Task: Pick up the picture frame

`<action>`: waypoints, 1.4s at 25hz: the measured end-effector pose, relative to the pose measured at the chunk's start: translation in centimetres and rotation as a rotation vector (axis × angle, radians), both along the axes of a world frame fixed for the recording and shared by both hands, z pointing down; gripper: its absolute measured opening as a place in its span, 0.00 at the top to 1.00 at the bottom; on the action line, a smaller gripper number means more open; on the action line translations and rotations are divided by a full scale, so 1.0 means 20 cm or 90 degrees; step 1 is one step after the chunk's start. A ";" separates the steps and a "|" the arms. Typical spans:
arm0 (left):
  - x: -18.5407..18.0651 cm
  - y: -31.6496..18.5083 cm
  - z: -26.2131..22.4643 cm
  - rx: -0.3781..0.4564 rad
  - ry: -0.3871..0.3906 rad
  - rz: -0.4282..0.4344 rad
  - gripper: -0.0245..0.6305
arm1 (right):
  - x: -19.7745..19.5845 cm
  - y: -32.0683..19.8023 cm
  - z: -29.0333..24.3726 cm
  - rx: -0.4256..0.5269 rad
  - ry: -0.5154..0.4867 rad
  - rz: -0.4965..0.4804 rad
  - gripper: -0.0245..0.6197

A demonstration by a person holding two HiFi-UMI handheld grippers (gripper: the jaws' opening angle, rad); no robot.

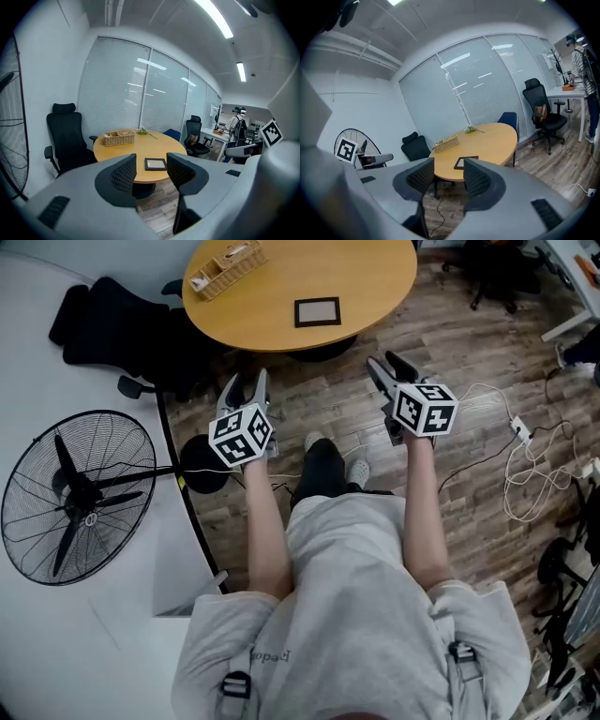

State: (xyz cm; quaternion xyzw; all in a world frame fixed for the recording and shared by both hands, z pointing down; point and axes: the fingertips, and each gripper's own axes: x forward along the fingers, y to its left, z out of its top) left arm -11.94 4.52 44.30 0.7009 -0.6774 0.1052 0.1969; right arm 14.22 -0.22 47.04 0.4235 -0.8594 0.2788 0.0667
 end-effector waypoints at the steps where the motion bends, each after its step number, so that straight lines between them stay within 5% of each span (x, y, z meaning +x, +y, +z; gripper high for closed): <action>1: -0.02 0.00 0.00 -0.001 0.001 -0.006 0.63 | -0.01 0.00 0.01 -0.004 0.000 -0.005 0.65; 6: -0.07 -0.07 0.01 0.009 0.008 -0.022 0.64 | -0.08 -0.05 0.04 -0.004 0.023 -0.032 0.65; 17: -0.05 -0.47 -0.01 0.020 0.014 0.017 0.64 | -0.03 -0.42 -0.04 0.016 0.029 0.026 0.65; 35: -0.23 -1.37 0.05 0.009 0.050 0.053 0.64 | -0.31 -1.17 0.02 -0.009 0.071 0.017 0.65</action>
